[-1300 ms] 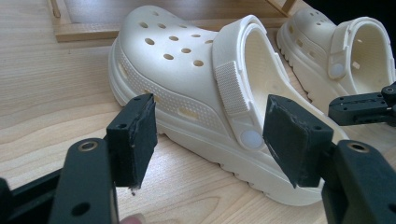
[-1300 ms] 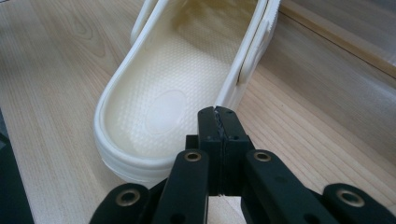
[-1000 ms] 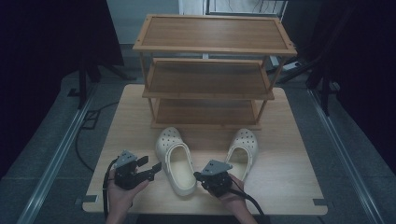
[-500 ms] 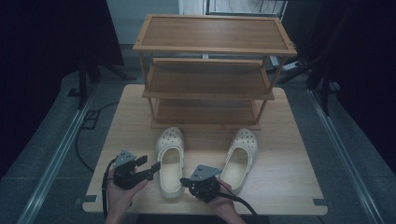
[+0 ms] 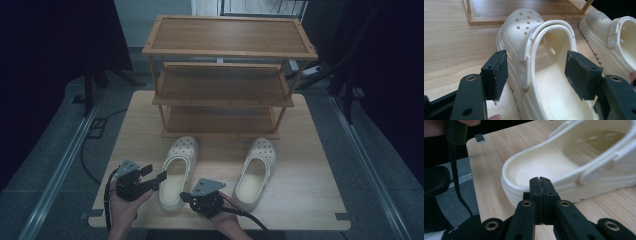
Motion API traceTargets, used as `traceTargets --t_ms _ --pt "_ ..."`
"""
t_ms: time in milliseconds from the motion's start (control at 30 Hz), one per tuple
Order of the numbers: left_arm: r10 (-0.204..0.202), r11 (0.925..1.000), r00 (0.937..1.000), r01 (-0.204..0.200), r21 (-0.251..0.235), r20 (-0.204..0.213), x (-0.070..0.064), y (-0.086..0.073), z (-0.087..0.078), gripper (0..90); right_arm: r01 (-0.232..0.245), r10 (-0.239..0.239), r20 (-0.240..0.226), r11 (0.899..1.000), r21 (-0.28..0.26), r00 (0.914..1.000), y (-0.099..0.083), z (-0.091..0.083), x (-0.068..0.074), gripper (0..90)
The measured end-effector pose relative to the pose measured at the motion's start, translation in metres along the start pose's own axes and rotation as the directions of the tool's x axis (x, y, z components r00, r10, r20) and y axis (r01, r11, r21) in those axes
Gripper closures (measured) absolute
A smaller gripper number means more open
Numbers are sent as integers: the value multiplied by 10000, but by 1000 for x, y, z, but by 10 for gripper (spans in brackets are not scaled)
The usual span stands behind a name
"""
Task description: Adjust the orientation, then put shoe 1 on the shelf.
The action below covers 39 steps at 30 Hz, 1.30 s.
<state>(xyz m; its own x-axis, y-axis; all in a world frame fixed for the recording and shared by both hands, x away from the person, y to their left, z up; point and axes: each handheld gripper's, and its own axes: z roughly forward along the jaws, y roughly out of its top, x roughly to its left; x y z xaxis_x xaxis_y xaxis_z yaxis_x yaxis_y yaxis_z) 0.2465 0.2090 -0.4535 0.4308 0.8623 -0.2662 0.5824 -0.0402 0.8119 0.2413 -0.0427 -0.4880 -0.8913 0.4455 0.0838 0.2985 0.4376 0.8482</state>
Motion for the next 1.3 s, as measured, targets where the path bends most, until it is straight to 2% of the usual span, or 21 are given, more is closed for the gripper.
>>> traceTargets --t_ms 33,67,100,133,300,567,900,1000,1100,1200,1267,1300 --pt "3 10000 10000 -3 -10 -20 0 0 0 356 -75 75 38 9998 -163 10000 0 -7 -4 866" --pt "-17 10000 10000 17 -12 -15 0 0 0 356 -75 75 38 9998 -163 10000 0 -7 -4 866" --pt "-39 10000 10000 39 -4 -49 1 0 0 356 -171 178 183 9990 -403 9997 1 -17 -9 846" --pt "-41 10000 10000 42 27 -61 1 0 1 356 -171 178 183 9990 -403 9997 1 -17 -9 846" --pt "-9 10000 10000 9 41 -92 0 -1 1 356 -454 506 624 9956 -821 9968 2 -44 -25 799" --pt "60 9999 9999 -61 -94 -92 -1 1 -2 356 -566 683 1157 9932 -1015 9909 -2 -71 -40 772" --pt "-6 9999 9996 3 -105 -274 -2 1 2 361 -843 973 1440 9921 -933 9848 -8 -81 -50 741" --pt "-223 9997 9993 222 -38 -295 -3 2 5 365 -932 1064 1473 9912 -943 9833 -10 -82 -52 739" --pt "-331 9994 9987 336 120 -391 -2 3 13 387 -957 1088 1462 9910 -935 9833 -10 -82 -53 737" --pt "-392 9986 9970 415 332 -665 -1 5 22 406 -936 1067 1459 9912 -934 9835 -10 -82 -52 735" --pt "-248 9984 9970 284 480 -740 -2 7 31 423 -926 1056 1447 9913 -937 9838 -9 -83 -52 735" --pt "-179 9983 9965 223 537 -817 -3 8 34 487 -930 1068 1463 9908 -978 9835 -10 -84 -52 735"
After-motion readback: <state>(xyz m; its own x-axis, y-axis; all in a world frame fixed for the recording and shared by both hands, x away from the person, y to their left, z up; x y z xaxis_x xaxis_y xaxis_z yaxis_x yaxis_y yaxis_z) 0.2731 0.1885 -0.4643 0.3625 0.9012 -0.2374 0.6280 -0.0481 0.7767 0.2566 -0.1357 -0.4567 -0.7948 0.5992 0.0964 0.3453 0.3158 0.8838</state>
